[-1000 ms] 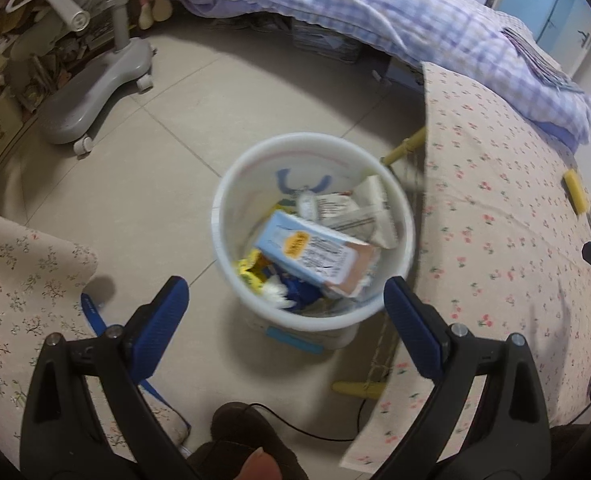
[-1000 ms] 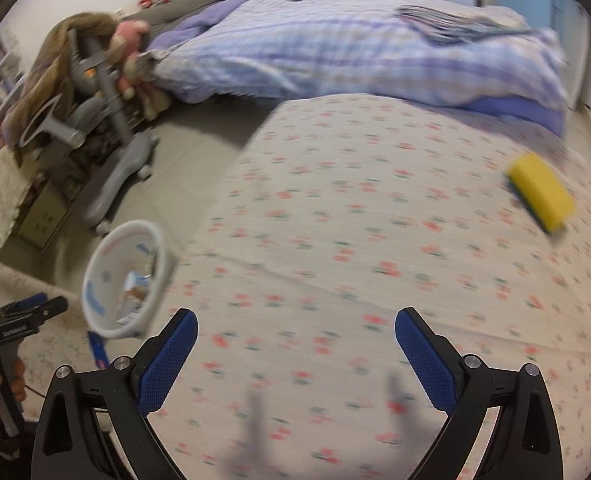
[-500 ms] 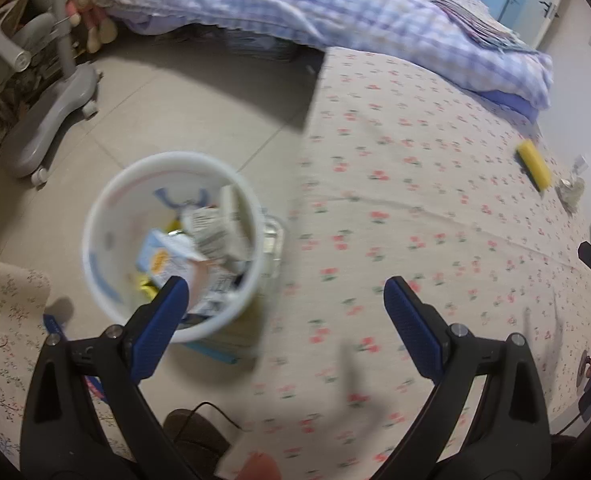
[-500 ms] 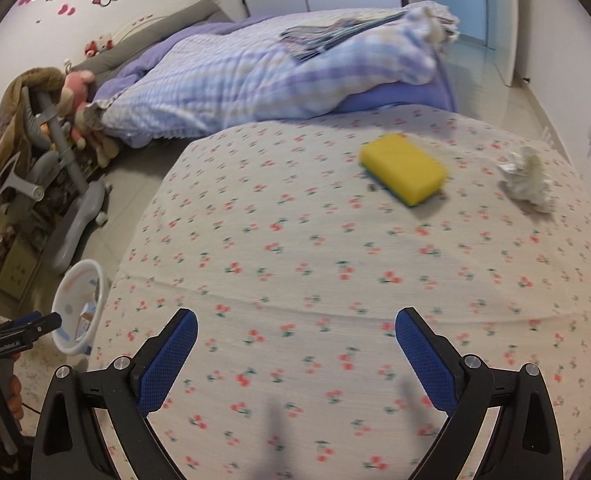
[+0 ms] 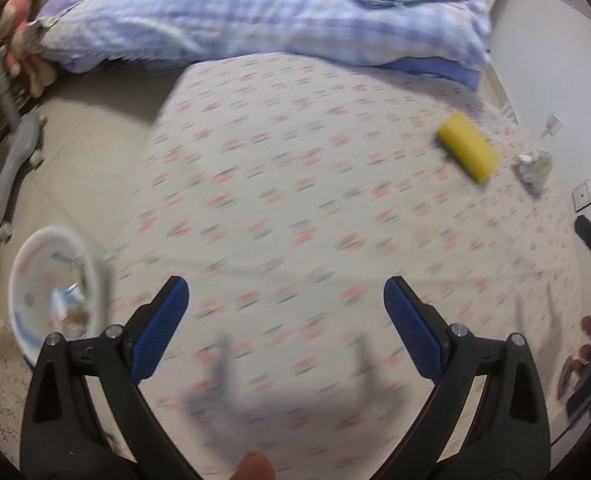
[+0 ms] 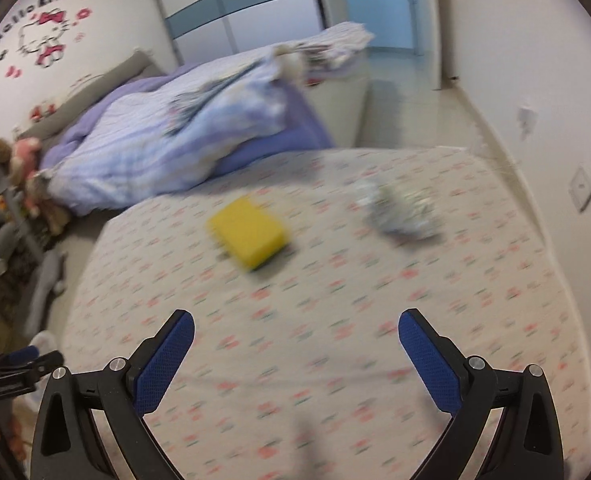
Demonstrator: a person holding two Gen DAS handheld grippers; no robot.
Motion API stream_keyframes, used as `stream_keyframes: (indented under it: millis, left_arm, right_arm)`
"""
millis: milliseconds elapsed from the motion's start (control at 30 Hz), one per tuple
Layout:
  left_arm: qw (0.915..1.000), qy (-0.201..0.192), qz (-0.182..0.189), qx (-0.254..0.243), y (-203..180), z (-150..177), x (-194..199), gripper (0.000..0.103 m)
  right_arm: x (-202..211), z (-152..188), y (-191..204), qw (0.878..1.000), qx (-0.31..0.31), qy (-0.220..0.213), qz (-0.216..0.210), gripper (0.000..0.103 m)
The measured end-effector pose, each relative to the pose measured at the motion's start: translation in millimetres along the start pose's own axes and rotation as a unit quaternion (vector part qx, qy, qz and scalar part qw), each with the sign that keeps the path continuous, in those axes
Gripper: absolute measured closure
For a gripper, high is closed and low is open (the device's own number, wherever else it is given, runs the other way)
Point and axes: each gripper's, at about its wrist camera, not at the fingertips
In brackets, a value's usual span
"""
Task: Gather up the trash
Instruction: 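Move both tools back over the bedspread toward the yellow sponge and crumpled wrapper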
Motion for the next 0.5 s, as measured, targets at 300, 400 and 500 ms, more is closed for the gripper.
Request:
stream_keyframes:
  millis: [300, 400, 500]
  left_arm:
    - [0.9992, -0.009, 0.034, -0.02, -108, -59, -39, 0.005]
    - [0.999, -0.012, 0.041, -0.013, -136, -73, -57, 0.005]
    - [0.9987, -0.014, 0.05, -0.001, -157, -87, -75, 0.005]
  right_arm:
    - [-43, -30, -81, 0.994, -0.099, 0.036, 0.008, 0.0]
    - [-52, -35, -97, 0.992, -0.122, 0.035, 0.007, 0.0]
    - [-58, -38, -112, 0.989, -0.144, 0.029, 0.001, 0.0]
Point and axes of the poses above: each gripper's, at about its wrist camera, not at the fingertips, and x roughly against the way its jaws point, y to its left, z to its underside, and after that the axes turned 3 degrees about z, right-handed
